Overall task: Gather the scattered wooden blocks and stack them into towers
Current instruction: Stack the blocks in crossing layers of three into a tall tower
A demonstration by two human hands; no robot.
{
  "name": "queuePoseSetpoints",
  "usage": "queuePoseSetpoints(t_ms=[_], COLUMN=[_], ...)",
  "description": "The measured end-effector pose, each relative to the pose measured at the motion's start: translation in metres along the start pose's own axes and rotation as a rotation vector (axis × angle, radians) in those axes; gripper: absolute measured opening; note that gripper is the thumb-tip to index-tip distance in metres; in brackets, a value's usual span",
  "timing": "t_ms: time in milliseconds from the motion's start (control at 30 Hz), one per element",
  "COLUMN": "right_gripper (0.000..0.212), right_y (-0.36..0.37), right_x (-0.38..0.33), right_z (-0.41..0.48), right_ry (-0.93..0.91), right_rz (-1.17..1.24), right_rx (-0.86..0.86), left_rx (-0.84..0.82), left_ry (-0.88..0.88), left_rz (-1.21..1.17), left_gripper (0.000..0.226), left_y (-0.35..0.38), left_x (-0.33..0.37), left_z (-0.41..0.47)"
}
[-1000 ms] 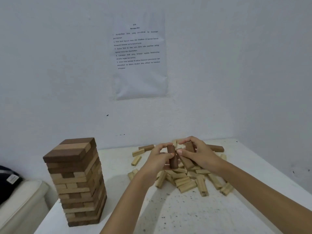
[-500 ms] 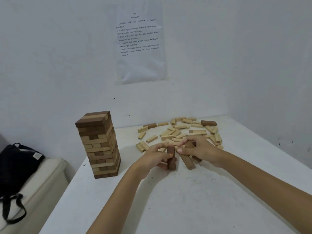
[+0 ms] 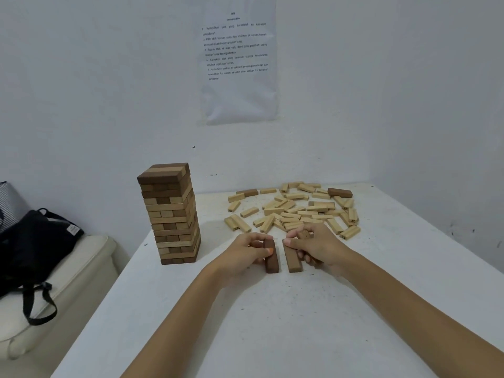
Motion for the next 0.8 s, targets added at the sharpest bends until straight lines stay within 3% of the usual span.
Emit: queuePoseSetpoints(t_ms=[233,367,467,633,800], right_gripper=[0.018,0.024,0.032,0.015,0.014], right_y=[0.008,0.001,-0.010,-0.019,-0.029], right_x=[0.004,0.000,-0.001,0.009,0.010], right_z=[-0.001,-0.004,-0.004,0.000,-0.007], right_ry=[-0.083,0.104,0.131,0.103,0.049], right_rz=[-0.222,-0.045,0.017,-0.011,-0.128], right_rx=[0.131,0.069,0.038,0.064,0.008], left_rx=[0.056,0.081,0.068,-0.011,-0.114], left_ry=[0.078,0.076,0.067,0.035,0.042], left_rz=[0.086,0.139,0.137,0.143,0.239], left_gripper=[0.032,0.032,0.033,0.033,0.060], left_y=[0.009,0.010,0.008,-0.004,-0.012], left_x=[-0.001,-0.001,0.001,0.005,0.004], left_z=[-0.004,-0.005,-0.005,-0.007,-0.010])
Point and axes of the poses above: each hand's wrist, its own z-axis towards the middle knuckle, its own y-axis out of the palm, x = y × z, the point moved 1 cm from there along z, towards the middle knuckle, and after that the axes turned 12 degrees about -z, right-handed, at the moved point
